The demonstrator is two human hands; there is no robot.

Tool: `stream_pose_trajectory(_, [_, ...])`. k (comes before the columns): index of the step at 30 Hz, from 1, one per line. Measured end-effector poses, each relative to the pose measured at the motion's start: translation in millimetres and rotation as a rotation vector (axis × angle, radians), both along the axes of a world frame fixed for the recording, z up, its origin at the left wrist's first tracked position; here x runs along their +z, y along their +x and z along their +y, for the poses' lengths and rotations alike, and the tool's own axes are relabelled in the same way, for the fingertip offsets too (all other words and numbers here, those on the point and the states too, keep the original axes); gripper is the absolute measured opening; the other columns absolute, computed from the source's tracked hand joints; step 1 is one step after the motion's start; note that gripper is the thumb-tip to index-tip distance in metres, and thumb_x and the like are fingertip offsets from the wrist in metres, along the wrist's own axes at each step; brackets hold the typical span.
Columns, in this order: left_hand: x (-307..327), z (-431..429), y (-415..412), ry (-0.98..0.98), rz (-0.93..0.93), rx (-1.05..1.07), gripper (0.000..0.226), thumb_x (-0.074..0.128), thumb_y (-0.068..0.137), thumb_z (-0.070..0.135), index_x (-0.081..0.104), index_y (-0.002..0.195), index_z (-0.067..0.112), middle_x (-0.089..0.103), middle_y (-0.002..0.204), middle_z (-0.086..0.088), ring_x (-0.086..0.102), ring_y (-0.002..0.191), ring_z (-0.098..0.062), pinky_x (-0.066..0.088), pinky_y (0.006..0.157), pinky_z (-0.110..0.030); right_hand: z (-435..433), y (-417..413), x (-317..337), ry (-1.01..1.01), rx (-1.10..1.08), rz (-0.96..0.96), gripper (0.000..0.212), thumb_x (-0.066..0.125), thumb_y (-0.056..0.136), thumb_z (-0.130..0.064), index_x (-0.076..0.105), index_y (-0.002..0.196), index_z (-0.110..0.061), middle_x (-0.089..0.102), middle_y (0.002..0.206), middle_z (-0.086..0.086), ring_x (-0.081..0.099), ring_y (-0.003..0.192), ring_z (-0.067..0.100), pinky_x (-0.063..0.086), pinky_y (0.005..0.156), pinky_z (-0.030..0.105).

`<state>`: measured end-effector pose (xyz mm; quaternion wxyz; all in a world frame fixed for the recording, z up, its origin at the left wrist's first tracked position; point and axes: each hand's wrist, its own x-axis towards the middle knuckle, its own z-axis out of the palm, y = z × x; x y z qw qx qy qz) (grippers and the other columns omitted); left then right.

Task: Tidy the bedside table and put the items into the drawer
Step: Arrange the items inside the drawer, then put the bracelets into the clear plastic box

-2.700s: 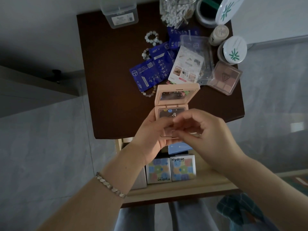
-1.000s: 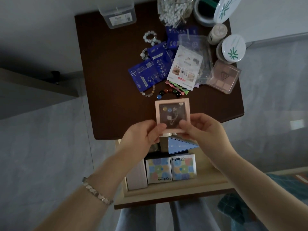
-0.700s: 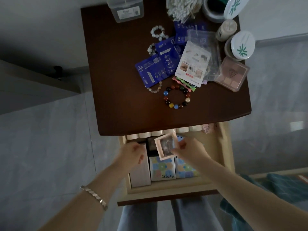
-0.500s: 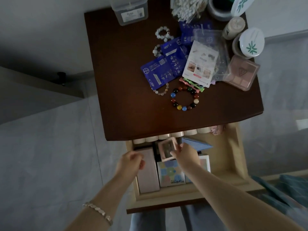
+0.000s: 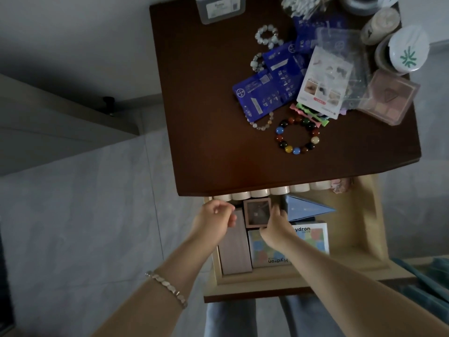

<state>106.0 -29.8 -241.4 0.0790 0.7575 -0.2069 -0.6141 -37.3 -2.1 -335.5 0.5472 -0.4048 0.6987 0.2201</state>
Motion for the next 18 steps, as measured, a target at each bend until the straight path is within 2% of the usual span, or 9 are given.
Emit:
stream_pose_trajectory(3, [4.2, -6.7, 1.1, -0.030, 0.002, 0.004, 0.021, 0.042, 0.097, 0.015, 0.055, 0.081, 0.021, 0.061, 0.077, 0.003, 0.058, 0.067, -0.006, 0.038, 0.055, -0.015, -2.6, -5.5, 2.5, 0.062, -0.060, -0.083, 0.063, 0.054, 0.085, -0.006, 0.023, 0.140, -0.014, 0.042, 0.134, 0.016, 0.054, 0.106, 0.028, 0.051, 0.085, 0.038])
stream_pose_trajectory(5, [6.3, -11.1, 0.6, -0.045, 0.002, -0.004, 0.021, 0.042, 0.097, 0.015, 0.056, 0.081, 0.021, 0.061, 0.077, 0.002, 0.058, 0.068, -0.007, 0.039, 0.056, -0.017, -5.4, -10.6, 4.0, 0.082, -0.048, -0.125, 0.058, 0.054, 0.085, -0.003, 0.029, 0.137, -0.011, 0.045, 0.129, 0.015, 0.052, 0.100, 0.025, 0.047, 0.075, 0.033])
stream_pose_trajectory(7, [6.9, -15.8, -0.7, -0.065, -0.002, -0.016, 0.021, 0.043, 0.096, 0.015, 0.057, 0.081, 0.020, 0.062, 0.077, 0.002, 0.058, 0.067, -0.006, 0.040, 0.056, -0.016, -7.5, -13.9, 2.5, 0.084, -0.041, -0.146, 0.061, 0.055, 0.084, -0.002, 0.028, 0.139, -0.010, 0.036, 0.135, 0.014, 0.048, 0.108, 0.027, 0.042, 0.076, 0.029])
stream_pose_trajectory(9, [6.6, -21.0, -3.1, -0.089, 0.001, -0.015, 0.022, 0.043, 0.096, 0.014, 0.058, 0.080, 0.020, 0.063, 0.077, 0.002, 0.059, 0.066, -0.006, 0.041, 0.055, -0.015, -7.6, -13.0, 0.9, 0.092, -0.035, -0.126, 0.069, 0.054, 0.085, -0.001, 0.021, 0.143, -0.014, 0.023, 0.143, 0.014, 0.045, 0.117, 0.032, 0.042, 0.081, 0.030])
stream_pose_trajectory(11, [6.4, -25.2, -6.5, -0.104, 0.007, -0.019, 0.023, 0.043, 0.096, 0.013, 0.059, 0.080, 0.019, 0.063, 0.077, 0.001, 0.059, 0.066, -0.007, 0.043, 0.054, -0.014, -5.9, -10.0, 2.6, 0.063, -0.019, -0.079, 0.067, 0.052, 0.085, -0.001, 0.022, 0.143, -0.016, 0.019, 0.144, 0.014, 0.047, 0.114, 0.031, 0.044, 0.087, 0.032])
stream_pose_trajectory(15, [7.1, -32.4, -13.2, -0.126, 0.023, -0.017, 0.023, 0.042, 0.096, 0.010, 0.059, 0.082, 0.016, 0.062, 0.076, 0.000, 0.058, 0.065, -0.007, 0.044, 0.048, -0.007, -10.7, -2.1, 8.1, -0.024, -0.054, -0.032, 0.038, 0.050, 0.085, -0.004, 0.046, 0.123, -0.006, 0.036, 0.132, 0.011, 0.051, 0.097, 0.025, 0.046, 0.082, 0.031])
stream_pose_trajectory(18, [6.3, -37.1, -16.1, -0.136, 0.005, -0.030, 0.023, 0.042, 0.096, 0.011, 0.059, 0.082, 0.019, 0.063, 0.074, 0.002, 0.060, 0.066, -0.007, 0.046, 0.052, -0.011, -15.3, 2.1, 9.5, -0.029, -0.168, -0.075, 0.036, 0.047, 0.083, -0.002, 0.047, 0.120, -0.004, 0.046, 0.122, 0.013, 0.051, 0.088, 0.023, 0.042, 0.064, 0.026])
